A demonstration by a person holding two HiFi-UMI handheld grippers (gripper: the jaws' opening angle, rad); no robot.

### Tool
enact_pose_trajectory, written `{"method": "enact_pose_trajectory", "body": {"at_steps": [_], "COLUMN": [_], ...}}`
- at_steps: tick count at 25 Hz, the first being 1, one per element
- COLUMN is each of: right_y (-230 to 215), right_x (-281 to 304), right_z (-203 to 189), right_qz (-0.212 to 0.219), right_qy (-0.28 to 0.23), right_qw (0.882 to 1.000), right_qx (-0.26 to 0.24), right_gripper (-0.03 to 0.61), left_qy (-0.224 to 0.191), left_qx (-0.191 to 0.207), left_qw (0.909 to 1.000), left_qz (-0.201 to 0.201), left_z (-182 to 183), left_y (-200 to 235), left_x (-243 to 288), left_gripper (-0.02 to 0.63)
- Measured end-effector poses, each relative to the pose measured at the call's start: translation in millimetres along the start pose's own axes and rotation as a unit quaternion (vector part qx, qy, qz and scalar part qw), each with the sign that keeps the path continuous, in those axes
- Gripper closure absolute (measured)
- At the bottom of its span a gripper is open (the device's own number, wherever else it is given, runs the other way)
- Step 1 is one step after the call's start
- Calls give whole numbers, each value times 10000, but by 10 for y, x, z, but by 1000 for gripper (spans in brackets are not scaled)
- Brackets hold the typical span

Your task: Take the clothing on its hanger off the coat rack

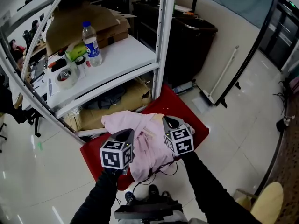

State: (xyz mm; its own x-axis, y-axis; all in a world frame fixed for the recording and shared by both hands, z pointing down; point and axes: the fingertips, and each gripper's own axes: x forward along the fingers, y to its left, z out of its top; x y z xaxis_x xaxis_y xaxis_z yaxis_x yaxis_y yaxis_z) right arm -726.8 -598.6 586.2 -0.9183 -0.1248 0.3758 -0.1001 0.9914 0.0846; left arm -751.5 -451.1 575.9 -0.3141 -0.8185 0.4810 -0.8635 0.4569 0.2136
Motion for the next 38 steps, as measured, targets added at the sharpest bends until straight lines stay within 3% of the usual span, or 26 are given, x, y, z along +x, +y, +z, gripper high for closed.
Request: {"method": "enact_pose_trajectory", "body": {"at_steps": [5,13,38], "right_y": [438,887,1124], "right_x": [-190,-468,-642], "right_z": [22,92,273], "right_qz": [727,1150,1270], "right_qy": [-270,-351,-363], "right_qw": [9926,9815,9814], "right_qx": [929,1487,1392], "right_gripper": [572,572,572], "left_qy": [30,97,-62], "left_qx": [-237,-208,-25], "left_qw": [9997,9996,9990], "left_qz": [17,-170,-432], "left_z": [-181,-176,0], "left_y": [86,-16,-101], "left_x": [-17,-173,-463], "left_gripper": [601,601,601]}}
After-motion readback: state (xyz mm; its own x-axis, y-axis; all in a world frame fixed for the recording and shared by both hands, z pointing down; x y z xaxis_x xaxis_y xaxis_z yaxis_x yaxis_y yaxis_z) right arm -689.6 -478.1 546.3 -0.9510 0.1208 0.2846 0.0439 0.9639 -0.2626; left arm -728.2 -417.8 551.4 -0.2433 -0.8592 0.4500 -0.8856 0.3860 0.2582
